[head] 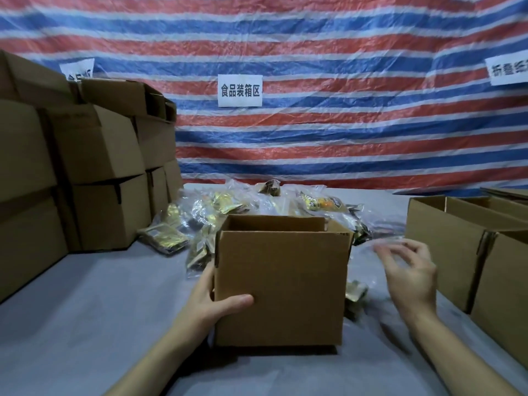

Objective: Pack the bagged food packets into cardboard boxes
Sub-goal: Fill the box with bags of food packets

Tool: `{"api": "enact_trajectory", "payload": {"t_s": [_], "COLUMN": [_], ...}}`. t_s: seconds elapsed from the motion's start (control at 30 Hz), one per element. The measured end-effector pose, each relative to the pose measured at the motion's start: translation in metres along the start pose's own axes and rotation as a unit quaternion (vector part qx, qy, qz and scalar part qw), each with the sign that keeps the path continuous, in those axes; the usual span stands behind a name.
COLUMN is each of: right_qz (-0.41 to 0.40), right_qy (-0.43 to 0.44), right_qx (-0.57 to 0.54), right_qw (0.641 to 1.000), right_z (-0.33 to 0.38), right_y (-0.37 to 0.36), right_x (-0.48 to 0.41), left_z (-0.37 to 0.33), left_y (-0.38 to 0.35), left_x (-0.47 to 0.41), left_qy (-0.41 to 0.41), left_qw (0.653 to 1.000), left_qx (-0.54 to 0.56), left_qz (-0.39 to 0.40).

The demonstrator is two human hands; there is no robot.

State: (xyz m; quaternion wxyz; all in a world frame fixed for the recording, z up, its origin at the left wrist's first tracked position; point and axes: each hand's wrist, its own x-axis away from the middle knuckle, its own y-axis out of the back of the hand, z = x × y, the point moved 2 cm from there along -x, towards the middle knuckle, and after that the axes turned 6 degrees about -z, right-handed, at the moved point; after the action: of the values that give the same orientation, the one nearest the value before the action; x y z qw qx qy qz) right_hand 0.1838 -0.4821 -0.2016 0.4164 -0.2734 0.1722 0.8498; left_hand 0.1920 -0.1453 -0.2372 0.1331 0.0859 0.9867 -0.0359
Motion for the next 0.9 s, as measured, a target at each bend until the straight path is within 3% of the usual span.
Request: {"api": "enact_trajectory", "payload": {"t_s": [0.43, 0.67, 0.9], "right_qz": [0.022, -0.007, -0.06], "right_qy": [0.09, -0.02, -0.086], "right_qx": [-0.041, -0.133, -0.274], "right_qw": [0.995, 0.991, 0.956], "right_z": [0.116, 0.192, 0.236], "right_y": [0.005, 0.023, 0.026], "right_x": [-0.037, -0.051, -0.066], "left_z": [-0.01, -0.01, -0.006], "left_y": [-0.006, -0.011, -0.013], "left_x": [0.01, 0.016, 0.015], "left_qy": [-0.025, -0.025, -0.029], "left_qw": [0.998, 0.995, 0.996], "left_qx": [-0.044, -0.055, -0.038], "left_qz": [0.045, 0.073, 0.072]}}
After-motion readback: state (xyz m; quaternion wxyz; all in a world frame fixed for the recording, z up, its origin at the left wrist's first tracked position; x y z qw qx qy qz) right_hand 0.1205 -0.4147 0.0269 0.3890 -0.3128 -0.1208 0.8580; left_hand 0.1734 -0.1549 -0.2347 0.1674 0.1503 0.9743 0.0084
